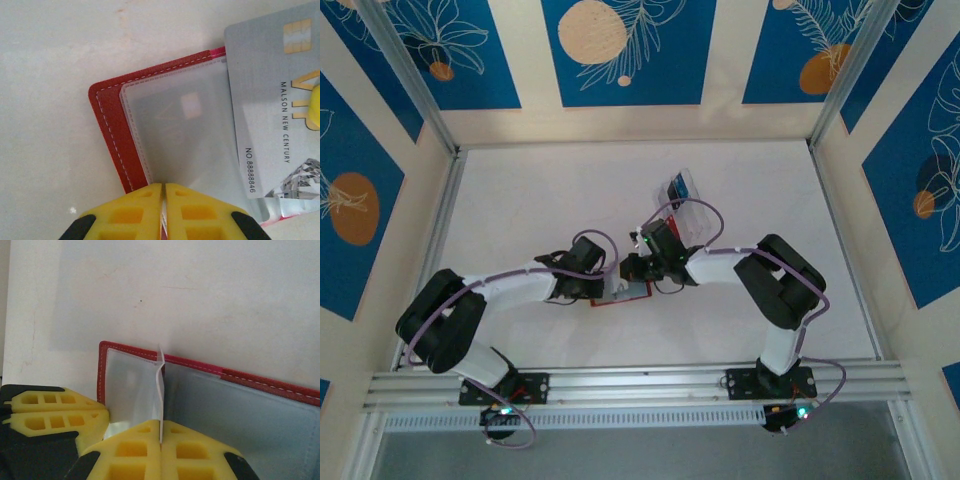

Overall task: Put the credit cards into the card holder
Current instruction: Insert the credit card into the card slot.

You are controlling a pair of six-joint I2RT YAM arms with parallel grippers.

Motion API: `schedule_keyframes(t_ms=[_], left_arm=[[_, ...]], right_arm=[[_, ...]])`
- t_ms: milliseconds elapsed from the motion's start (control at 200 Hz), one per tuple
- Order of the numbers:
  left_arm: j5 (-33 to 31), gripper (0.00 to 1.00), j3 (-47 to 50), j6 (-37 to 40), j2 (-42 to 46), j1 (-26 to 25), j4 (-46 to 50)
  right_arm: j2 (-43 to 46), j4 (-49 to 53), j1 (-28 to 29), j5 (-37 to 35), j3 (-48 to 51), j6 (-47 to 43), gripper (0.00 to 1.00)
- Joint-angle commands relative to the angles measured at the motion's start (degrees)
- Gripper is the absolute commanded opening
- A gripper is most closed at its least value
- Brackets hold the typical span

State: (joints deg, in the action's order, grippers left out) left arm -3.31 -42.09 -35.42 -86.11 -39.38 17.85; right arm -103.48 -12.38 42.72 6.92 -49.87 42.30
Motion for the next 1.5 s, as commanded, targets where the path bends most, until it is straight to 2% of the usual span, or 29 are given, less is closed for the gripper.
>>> schedule_keyframes(t_ms=[0,585,1125,1496], left_arm=[[-0.81,0.09,0.34,0.08,-0.91,0.51,3.32],[-1.0,0.09,-0.01,0.08,-1.42,0.52,3.78],[-0.82,0.09,-0.19,0.01,-1.89,0.49,3.7],[-0.91,0.09,-0.37,-0.07,-2.31,0.5,3.75]], right_arm=[[1.59,1.22,0.52,-4.37,2.18,0.08,0.0],[0.65,-0.62,1.14,-4.55,3.02,0.89,0.0],[-1.62,-10.04,-0.62,3.95,5.7,7.33,0.0],[-1.99,-10.01,-0.18,3.91,8.45,8.32,0.0]])
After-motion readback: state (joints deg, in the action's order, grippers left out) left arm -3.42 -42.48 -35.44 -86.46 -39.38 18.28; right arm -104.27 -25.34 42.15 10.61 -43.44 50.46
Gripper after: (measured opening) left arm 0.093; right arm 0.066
